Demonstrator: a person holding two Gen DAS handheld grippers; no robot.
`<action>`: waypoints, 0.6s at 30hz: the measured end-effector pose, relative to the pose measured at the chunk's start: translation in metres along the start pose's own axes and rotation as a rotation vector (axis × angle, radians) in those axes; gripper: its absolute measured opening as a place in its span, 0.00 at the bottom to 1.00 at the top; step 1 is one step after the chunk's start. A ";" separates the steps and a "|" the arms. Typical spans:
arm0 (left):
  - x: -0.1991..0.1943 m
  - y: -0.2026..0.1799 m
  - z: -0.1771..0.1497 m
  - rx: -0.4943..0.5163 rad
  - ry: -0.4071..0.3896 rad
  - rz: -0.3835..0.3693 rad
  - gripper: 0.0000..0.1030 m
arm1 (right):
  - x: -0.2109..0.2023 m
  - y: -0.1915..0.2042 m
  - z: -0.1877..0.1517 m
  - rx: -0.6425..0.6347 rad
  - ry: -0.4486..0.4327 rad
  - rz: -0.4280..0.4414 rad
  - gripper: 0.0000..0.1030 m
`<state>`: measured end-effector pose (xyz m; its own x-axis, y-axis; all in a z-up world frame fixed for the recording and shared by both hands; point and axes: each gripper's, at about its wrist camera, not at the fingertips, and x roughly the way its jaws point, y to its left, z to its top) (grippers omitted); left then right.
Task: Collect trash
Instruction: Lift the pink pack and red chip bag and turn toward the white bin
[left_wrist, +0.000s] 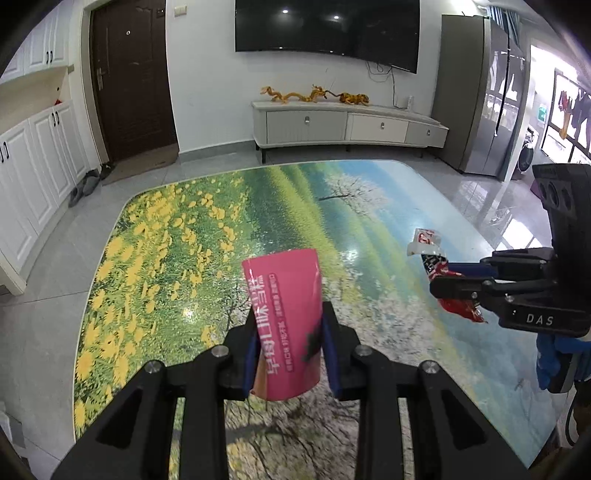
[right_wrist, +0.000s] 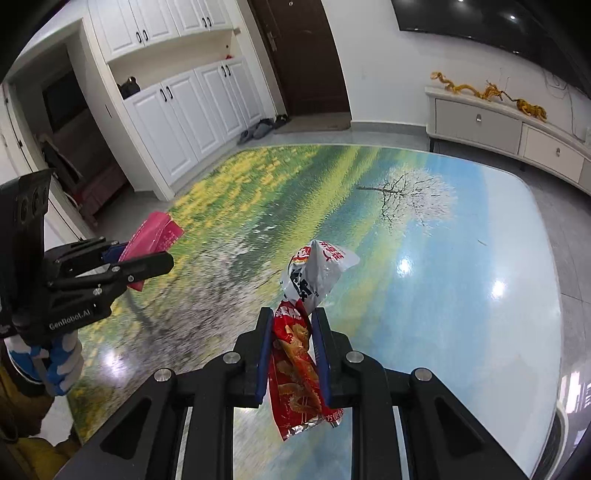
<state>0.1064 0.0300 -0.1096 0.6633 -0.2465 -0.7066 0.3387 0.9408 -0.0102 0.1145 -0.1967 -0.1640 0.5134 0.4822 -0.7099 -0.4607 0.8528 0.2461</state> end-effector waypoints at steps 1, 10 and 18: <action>-0.006 -0.004 -0.001 0.005 -0.009 0.007 0.27 | -0.006 0.003 -0.003 0.001 -0.007 0.000 0.19; -0.052 -0.029 -0.013 0.037 -0.071 0.034 0.27 | -0.055 0.025 -0.022 0.009 -0.068 -0.017 0.19; -0.080 -0.042 -0.019 0.050 -0.113 0.036 0.27 | -0.082 0.033 -0.031 0.014 -0.103 -0.038 0.19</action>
<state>0.0264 0.0151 -0.0660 0.7457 -0.2399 -0.6216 0.3444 0.9374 0.0514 0.0342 -0.2142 -0.1182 0.6020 0.4668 -0.6478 -0.4299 0.8732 0.2297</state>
